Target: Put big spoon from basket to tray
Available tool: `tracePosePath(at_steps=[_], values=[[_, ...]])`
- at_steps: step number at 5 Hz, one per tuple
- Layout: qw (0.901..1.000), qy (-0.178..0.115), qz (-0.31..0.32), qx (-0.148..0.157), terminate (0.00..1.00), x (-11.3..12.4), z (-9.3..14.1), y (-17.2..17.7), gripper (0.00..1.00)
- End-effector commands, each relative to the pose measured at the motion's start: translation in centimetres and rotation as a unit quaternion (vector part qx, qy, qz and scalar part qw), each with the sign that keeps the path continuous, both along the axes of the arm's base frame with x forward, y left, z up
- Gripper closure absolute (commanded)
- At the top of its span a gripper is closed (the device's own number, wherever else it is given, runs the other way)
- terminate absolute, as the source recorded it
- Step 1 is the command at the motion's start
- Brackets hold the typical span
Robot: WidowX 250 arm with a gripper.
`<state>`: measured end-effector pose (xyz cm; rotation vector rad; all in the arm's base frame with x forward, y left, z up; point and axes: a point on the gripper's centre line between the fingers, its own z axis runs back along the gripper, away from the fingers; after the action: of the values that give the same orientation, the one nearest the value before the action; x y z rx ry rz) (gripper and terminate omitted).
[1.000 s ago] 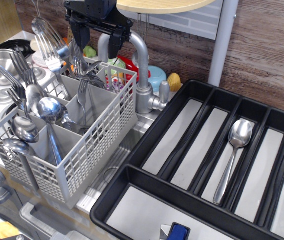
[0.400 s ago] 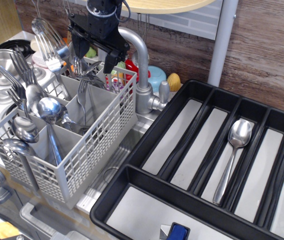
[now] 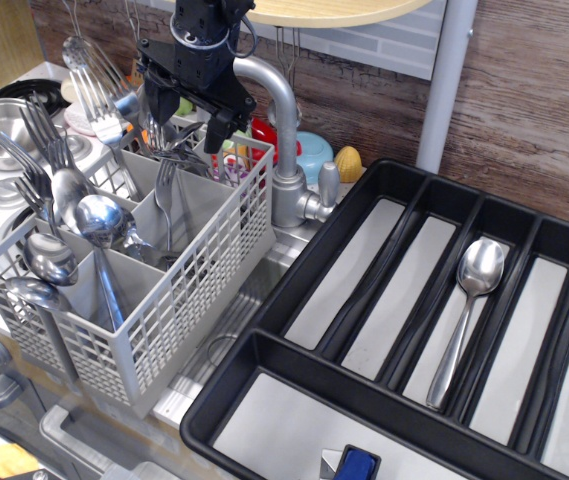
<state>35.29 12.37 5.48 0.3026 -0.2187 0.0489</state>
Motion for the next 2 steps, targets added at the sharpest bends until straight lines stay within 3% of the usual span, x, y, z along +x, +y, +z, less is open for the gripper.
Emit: tracePosePath(at_steps=[1, 2], values=[[0.9998, -0.011, -0.003, -0.016, 0.0, 0.3, -0.38, 1.34, 1.0], [0.9997, -0.009, -0.006, -0.021, 0.0, 0.22, -0.65, 1.65, 1.0]])
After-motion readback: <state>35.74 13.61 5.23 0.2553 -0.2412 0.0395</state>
